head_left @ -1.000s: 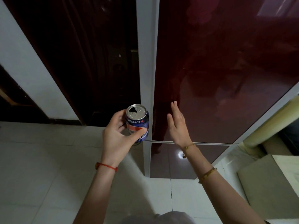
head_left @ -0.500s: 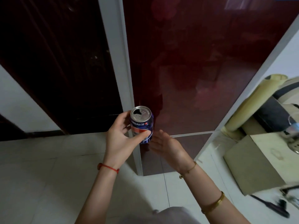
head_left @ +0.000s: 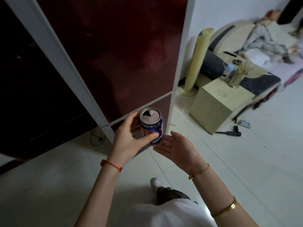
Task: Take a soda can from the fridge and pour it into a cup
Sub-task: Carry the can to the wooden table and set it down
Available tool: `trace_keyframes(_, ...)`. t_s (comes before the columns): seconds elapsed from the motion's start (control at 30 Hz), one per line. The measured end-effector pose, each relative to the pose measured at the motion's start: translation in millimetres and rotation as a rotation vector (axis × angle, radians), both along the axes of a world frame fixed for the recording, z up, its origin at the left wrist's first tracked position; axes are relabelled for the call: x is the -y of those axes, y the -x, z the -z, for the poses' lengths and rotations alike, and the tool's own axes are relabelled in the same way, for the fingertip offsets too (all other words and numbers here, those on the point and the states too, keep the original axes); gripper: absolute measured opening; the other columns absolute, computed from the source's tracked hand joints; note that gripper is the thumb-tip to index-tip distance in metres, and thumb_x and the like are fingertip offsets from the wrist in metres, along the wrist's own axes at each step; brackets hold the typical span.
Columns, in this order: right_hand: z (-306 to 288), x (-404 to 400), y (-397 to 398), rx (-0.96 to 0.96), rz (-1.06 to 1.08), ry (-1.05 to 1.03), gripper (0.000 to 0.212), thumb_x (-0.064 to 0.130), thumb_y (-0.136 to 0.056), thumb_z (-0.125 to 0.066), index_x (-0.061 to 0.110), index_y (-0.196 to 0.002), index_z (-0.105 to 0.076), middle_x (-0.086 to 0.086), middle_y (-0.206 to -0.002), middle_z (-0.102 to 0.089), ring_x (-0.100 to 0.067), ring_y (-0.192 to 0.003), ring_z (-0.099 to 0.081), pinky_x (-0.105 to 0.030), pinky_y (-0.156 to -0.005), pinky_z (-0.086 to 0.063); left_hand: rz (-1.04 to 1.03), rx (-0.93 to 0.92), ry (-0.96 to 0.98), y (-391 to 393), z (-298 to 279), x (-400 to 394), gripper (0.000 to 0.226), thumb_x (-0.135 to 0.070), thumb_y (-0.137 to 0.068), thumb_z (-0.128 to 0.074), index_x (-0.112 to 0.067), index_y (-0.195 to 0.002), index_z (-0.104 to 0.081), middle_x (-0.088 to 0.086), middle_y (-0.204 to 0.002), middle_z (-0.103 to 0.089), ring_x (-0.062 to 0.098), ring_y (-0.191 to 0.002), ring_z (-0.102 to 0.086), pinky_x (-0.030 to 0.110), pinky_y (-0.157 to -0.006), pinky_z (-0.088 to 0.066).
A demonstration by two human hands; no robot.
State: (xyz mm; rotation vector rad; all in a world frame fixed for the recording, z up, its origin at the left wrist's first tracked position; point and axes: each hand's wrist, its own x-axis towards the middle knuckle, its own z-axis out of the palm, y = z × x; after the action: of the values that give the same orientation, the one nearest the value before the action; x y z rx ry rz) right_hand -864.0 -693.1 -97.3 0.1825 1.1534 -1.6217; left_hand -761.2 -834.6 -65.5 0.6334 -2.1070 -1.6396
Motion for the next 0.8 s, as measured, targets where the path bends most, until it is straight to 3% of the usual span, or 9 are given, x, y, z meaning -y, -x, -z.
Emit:
trace_keyframes(0.1,4.0,-42.1,-10.0,0.028,0.128,-0.018,0.051,0.029,-0.103,-0.026,-0.008,-0.123,-0.055,-0.027,-0.114,-0.067,-0.038,-0.113,-0.062,-0.043,-0.102,-0.047,0.146,0.018,0.003,7.3,6.4,-27.6,0.072,-0.017,-0.063,-0.090,-0.020,-0.127,-0.056,-0.007,-0.121,-0.067,0.008,-0.114,-0.063,0.038,-0.100,-0.051)
trace_keyframes(0.23,4.0,-99.5,-22.4,0.064,0.323,-0.023,0.050,0.027,-0.102,-0.028,-0.011,-0.126,-0.052,-0.029,-0.112,-0.066,-0.040,-0.112,-0.060,-0.043,-0.099,-0.048,0.349,0.023,0.004,21.3,7.0,-72.3,0.065,-0.007,-0.069,-0.086,-0.015,-0.126,-0.056,-0.002,-0.121,-0.066,0.011,-0.113,-0.063,0.037,-0.099,-0.052)
trace_keyframes(0.43,4.0,-185.5,-44.8,0.085,0.574,-0.025,0.047,0.026,-0.103,-0.029,-0.009,-0.119,-0.055,-0.029,-0.116,-0.065,-0.040,-0.111,-0.061,-0.044,-0.098,-0.048,0.617,0.034,0.031,41.6,5.6,-149.5,0.059,-0.009,-0.070,-0.086,-0.021,-0.121,-0.058,-0.009,-0.118,-0.067,0.005,-0.114,-0.062,0.022,-0.096,-0.050)
trace_keyframes(0.57,10.2,-246.8,-61.5,0.092,0.723,-0.012,0.047,0.027,-0.102,-0.030,-0.008,-0.119,-0.055,-0.027,-0.109,-0.067,-0.037,-0.102,-0.065,-0.043,-0.095,-0.050,0.759,0.038,0.042,52.5,8.5,-208.1,0.060,-0.016,-0.068,-0.088,-0.030,-0.118,-0.058,-0.013,-0.117,-0.067,0.005,-0.115,-0.061,0.022,-0.096,-0.049)
trace_keyframes(0.8,14.3,-380.6,-96.1,0.108,0.953,-0.014,0.044,0.027,-0.103,-0.031,-0.006,-0.110,-0.058,-0.026,-0.104,-0.069,-0.040,-0.107,-0.063,-0.045,-0.099,-0.048,0.993,0.045,0.040,59.9,13.5,-349.2,0.061,-0.019,-0.067,-0.088,-0.033,-0.117,-0.057,-0.013,-0.118,-0.067,0.005,-0.115,-0.061,0.023,-0.098,-0.049)
